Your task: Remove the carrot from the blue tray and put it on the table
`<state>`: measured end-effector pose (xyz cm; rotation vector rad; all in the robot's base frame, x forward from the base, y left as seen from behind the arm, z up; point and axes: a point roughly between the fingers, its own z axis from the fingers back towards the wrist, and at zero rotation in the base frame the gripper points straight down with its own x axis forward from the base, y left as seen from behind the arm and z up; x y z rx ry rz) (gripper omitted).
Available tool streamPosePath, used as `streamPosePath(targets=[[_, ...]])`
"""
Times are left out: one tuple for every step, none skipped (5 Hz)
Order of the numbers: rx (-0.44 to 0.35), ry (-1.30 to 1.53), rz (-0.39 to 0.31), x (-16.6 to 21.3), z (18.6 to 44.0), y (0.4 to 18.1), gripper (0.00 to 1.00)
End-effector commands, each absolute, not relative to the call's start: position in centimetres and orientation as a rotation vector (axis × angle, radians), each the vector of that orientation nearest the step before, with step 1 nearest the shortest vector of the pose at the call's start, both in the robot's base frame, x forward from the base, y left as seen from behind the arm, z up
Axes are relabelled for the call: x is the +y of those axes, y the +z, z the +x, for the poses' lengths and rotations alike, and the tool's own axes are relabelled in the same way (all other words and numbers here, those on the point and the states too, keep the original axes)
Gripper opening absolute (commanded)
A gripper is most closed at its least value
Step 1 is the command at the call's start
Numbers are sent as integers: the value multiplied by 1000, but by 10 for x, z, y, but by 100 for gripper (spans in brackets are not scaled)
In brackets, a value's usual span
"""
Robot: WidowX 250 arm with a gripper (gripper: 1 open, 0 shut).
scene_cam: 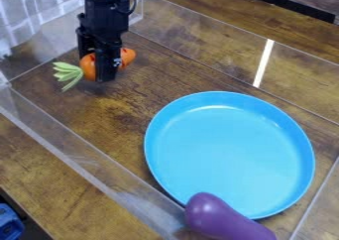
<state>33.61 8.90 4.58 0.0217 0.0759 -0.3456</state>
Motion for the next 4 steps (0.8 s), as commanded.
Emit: streamPosePath(targets=[[1,-299,46,98,342,64,0],[1,-262,37,104,341,57,0],[-2,-259,27,112,344,51,100],[-25,-260,18,119,350,52,100]])
